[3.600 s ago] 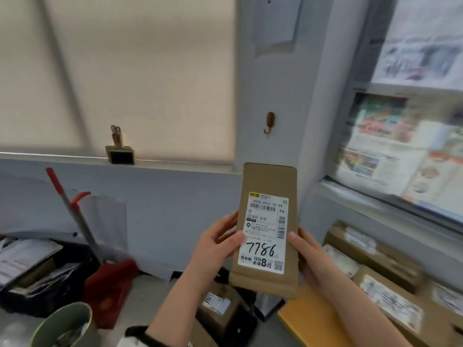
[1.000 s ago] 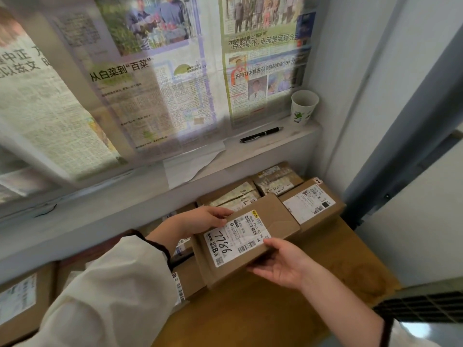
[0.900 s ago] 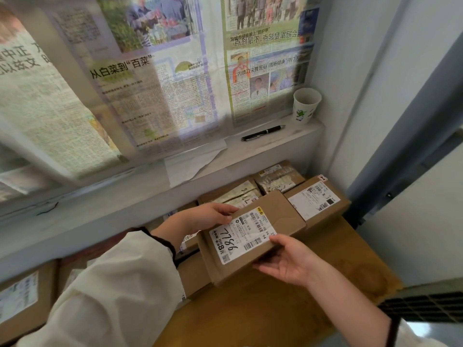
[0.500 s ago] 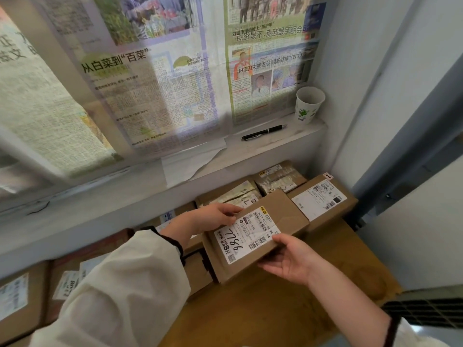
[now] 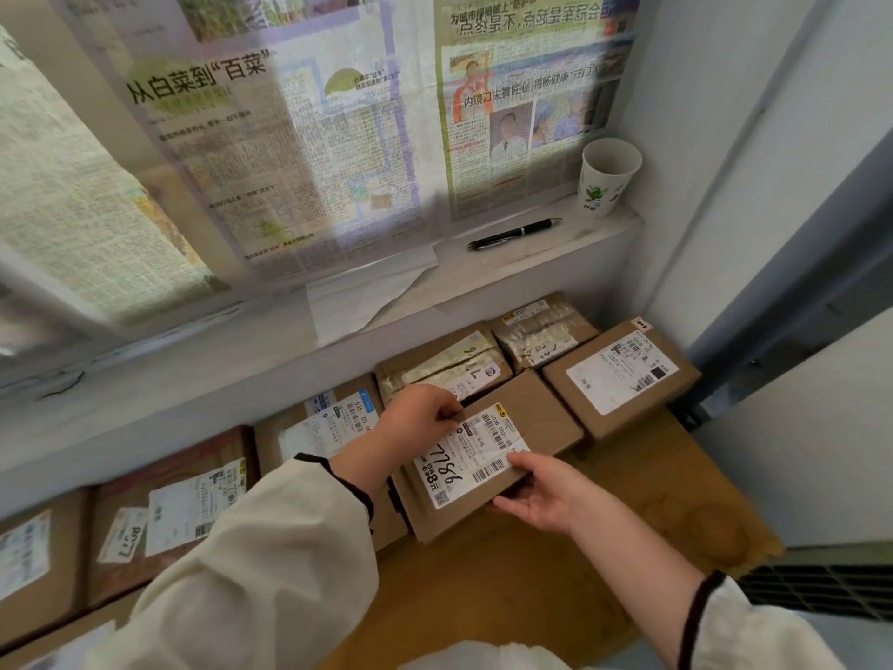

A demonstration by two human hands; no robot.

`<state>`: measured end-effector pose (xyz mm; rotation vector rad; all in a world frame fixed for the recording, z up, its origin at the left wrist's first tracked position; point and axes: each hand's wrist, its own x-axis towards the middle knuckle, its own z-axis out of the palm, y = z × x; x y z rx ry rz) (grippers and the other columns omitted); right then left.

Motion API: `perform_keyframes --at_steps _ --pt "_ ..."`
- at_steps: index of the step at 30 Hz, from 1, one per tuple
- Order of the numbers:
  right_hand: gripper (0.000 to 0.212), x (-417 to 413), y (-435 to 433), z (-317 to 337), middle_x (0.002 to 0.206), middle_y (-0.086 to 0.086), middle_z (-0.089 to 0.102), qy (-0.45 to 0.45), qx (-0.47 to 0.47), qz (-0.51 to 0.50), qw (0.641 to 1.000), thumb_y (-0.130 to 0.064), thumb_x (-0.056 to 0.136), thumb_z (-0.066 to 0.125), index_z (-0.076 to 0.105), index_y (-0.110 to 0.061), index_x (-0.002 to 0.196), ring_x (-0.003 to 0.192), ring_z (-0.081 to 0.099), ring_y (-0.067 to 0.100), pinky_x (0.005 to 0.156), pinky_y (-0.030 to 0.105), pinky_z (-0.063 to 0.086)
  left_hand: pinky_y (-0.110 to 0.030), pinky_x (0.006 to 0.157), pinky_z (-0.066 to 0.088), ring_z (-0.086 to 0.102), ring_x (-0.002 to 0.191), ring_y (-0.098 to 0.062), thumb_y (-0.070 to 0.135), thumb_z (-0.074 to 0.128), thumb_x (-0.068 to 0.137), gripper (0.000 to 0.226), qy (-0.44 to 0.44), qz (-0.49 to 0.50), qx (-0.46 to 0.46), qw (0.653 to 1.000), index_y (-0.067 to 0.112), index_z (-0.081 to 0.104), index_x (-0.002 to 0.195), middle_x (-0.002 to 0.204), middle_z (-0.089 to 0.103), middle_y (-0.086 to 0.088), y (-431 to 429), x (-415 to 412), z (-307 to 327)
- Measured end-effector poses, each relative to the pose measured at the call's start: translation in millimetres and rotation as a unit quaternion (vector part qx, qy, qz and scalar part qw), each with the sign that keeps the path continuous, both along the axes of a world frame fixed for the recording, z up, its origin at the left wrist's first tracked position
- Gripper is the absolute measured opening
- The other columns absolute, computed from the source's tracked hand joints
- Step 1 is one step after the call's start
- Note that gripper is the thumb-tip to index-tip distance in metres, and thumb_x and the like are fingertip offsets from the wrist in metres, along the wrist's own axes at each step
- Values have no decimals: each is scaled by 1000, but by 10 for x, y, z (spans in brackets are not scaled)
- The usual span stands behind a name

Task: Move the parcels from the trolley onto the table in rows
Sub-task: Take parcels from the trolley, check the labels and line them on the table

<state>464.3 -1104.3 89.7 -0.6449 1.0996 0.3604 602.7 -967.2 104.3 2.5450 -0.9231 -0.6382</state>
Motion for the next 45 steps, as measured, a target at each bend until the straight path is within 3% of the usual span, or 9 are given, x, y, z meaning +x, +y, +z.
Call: perform_keyframes --at_steps 6,16,19,22,26,31,33,37,45 --pt "22 19 -31 -39 105 26 64 -12 33 -22 999 -7 89 56 53 -4 111 93 64 41 90 55 48 -22 81 48 61 91 -10 21 61 88 18 -77 14 -28 997 23 69 105 101 69 6 0 -115 -80" --pt "34 -49 -62 -76 110 26 62 -39 47 -8 998 -8 86 61 53 -5 119 100 61 43 86 55 50 -32 84 51 60 101 -17 28 53 91 34 -73 47 39 995 19 60 123 114 65 0 -77 -340 14" --pt "62 -201 -202 -12 128 25 54 -40 24 188 981 -41 81 66 43 -11 130 95 67 38 77 44 57 -33 89 51 59 105 -15 32 53 92 36 -50 88 14 995 19 59 124 119 63 1 -59 -449 86" --pt "94 -477 -645 25 135 13 50 -22 -139 368 919 -69 66 58 37 -12 138 89 70 25 71 34 58 -33 91 50 57 106 -11 30 57 90 35 -67 191 -71 977 21 58 124 119 62 4 128 -625 85" --pt "75 -676 -1576 100 126 10 58 16 -327 261 908 -60 74 60 47 -13 131 91 64 26 79 39 54 -23 75 50 55 96 -4 34 62 86 40 -65 320 -145 934 25 55 124 117 62 5 498 -935 -45" --pt "68 -565 -2234 118 136 20 48 55 -458 179 869 -41 85 62 36 -5 138 117 50 39 94 48 45 -41 108 35 32 136 -17 48 67 78 76 -32 219 -40 974 27 34 143 149 34 6 779 -1095 -221" --pt "70 -492 -2304 98 140 20 43 41 -506 184 842 -40 86 61 33 -5 140 124 45 38 100 51 41 -44 112 27 21 140 -17 55 66 75 84 -42 199 -3 979 31 27 145 155 20 8 804 -1099 -262" --pt "73 -386 -2269 40 148 14 34 -20 -509 194 839 -37 86 62 26 -11 145 132 36 36 104 54 36 -45 111 26 19 141 -18 61 65 72 87 -45 208 4 977 35 25 145 156 15 11 800 -1079 -320" --pt "69 -366 -2216 -40 141 13 42 -38 -496 186 848 -30 87 63 29 -11 144 127 42 34 103 52 39 -49 110 29 20 141 -20 58 67 72 89 -44 210 10 977 34 24 146 155 14 13 801 -1056 -370"
